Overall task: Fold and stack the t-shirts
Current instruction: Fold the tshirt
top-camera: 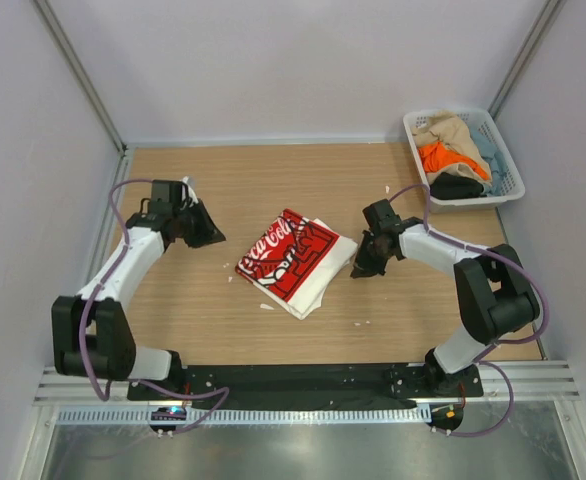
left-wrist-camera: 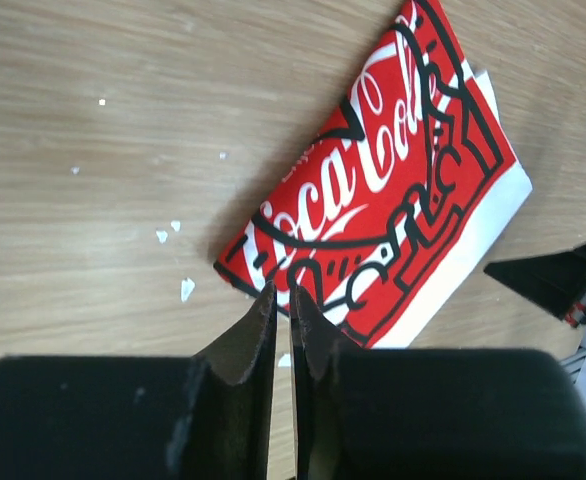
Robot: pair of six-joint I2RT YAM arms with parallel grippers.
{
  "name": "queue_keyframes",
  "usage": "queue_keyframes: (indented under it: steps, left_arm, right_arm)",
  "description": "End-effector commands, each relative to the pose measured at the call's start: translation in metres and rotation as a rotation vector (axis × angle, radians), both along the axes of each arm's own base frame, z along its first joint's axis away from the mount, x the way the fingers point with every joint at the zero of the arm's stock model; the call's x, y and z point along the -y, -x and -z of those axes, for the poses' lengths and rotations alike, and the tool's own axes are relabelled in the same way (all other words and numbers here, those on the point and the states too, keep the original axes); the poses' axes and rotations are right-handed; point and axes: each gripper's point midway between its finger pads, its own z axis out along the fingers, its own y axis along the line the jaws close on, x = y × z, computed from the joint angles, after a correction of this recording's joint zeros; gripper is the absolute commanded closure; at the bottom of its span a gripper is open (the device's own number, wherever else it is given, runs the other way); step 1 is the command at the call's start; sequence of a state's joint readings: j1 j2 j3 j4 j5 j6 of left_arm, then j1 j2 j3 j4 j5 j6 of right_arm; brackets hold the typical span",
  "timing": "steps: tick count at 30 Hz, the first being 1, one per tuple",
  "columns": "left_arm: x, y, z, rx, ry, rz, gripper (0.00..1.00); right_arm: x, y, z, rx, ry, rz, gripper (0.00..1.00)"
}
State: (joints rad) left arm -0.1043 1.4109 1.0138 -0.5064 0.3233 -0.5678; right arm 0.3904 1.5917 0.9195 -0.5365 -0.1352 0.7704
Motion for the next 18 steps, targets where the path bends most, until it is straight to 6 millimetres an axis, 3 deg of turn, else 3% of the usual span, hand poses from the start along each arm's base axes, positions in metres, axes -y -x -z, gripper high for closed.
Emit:
queue_keyframes:
  steps: [1, 7, 8, 10, 11, 12, 13, 14, 15, 16, 17, 18]
  left_arm:
    - [-0.005, 0.028, -0.006, -0.019, -0.008, -0.011, 0.9]
    - [-0.012, 0.058, -0.027, -0.005, -0.037, -0.014, 0.89]
    - [-0.014, 0.06, -0.032, 0.01, -0.053, -0.007, 0.89]
    - [-0.018, 0.066, -0.03, -0.001, -0.081, -0.006, 0.87]
    - [-0.021, 0.066, -0.03, 0.009, -0.104, -0.008, 0.83]
    - [-0.024, 0.065, -0.028, 0.012, -0.12, -0.001, 0.81]
    - [-0.024, 0.061, -0.031, 0.029, -0.123, 0.004, 0.77]
    - [-0.021, 0.056, -0.027, 0.021, -0.121, 0.021, 0.75]
    - [-0.019, 0.052, -0.026, 0.024, -0.124, 0.05, 0.74]
    - [-0.019, 0.048, -0.022, 0.008, -0.129, 0.061, 0.73]
    - [-0.018, 0.039, -0.026, 0.015, -0.135, 0.07, 0.72]
    - [-0.02, 0.034, -0.008, -0.048, -0.158, 0.088, 0.72]
  right_arm:
    - [-0.007, -0.034, -0.005, 0.102, -0.004, 0.038, 0.99]
    - [-0.013, -0.056, 0.015, 0.089, 0.013, 0.048, 0.99]
    - [-0.018, -0.069, 0.011, 0.115, 0.005, 0.044, 0.99]
    - [-0.023, -0.087, 0.021, 0.127, 0.017, 0.039, 0.99]
    - [-0.032, -0.112, 0.004, 0.184, 0.01, 0.022, 0.99]
    - [-0.034, -0.123, 0.016, 0.17, 0.027, 0.007, 0.99]
    - [-0.051, -0.158, -0.015, 0.259, -0.012, -0.021, 0.99]
    - [-0.06, -0.172, -0.021, 0.277, -0.026, -0.046, 0.99]
    - [-0.064, -0.177, -0.011, 0.245, -0.014, -0.088, 0.99]
    - [-0.085, -0.204, -0.047, 0.319, -0.084, -0.131, 0.99]
    - [-0.088, -0.203, -0.052, 0.292, -0.084, -0.159, 0.98]
    - [-0.089, -0.21, -0.06, 0.307, -0.065, -0.195, 0.99]
